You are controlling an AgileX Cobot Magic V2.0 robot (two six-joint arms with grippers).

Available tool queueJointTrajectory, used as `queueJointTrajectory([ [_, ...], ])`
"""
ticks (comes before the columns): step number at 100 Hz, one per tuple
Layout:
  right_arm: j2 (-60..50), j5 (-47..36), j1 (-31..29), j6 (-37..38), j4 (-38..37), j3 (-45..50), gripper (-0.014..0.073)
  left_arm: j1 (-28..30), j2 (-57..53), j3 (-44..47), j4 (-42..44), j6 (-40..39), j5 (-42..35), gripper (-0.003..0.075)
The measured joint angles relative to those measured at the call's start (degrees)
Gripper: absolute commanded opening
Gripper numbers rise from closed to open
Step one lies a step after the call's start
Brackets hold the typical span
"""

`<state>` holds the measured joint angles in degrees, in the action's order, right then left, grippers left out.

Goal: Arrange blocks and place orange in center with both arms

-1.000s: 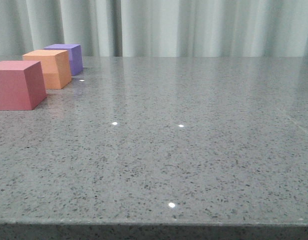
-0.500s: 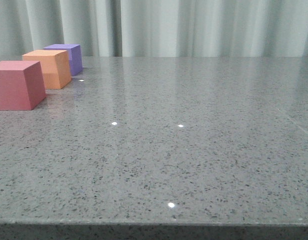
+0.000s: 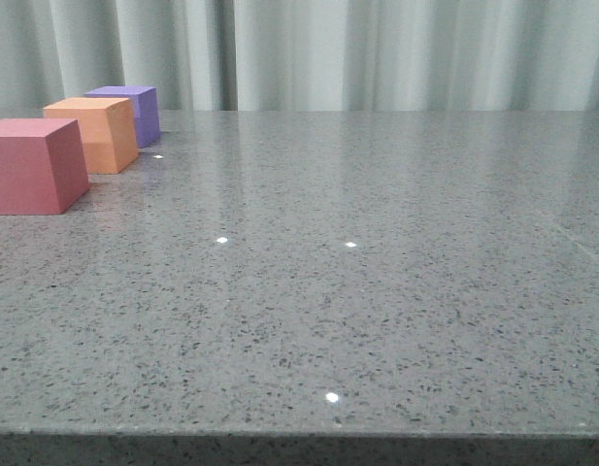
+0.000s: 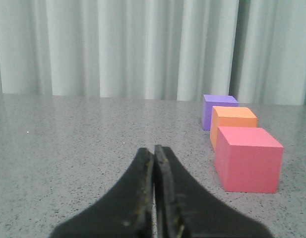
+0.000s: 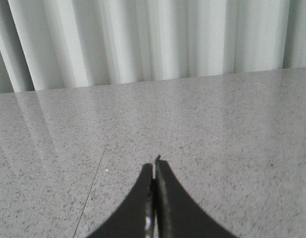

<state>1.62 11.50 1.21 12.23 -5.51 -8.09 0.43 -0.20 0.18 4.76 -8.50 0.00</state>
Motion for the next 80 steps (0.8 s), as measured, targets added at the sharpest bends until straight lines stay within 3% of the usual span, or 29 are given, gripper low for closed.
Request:
queueJointTrajectory([
  [22, -2.2, -4.7, -0.2, -6.7, 7.7, 7.8, -0.0069, 0.0, 0.0, 0.0, 0.0, 0.0, 0.0, -0.0020],
  [54, -2.3, -12.7, -0.2, -7.4, 8.0, 9.7, -0.0069, 0.0, 0.0, 0.0, 0.0, 0.0, 0.0, -0.0020],
  [80, -2.3, -13.1, -0.2, -7.5, 8.0, 9.7, -0.0069, 0.0, 0.0, 0.0, 0.0, 0.0, 0.0, -0.0020],
])
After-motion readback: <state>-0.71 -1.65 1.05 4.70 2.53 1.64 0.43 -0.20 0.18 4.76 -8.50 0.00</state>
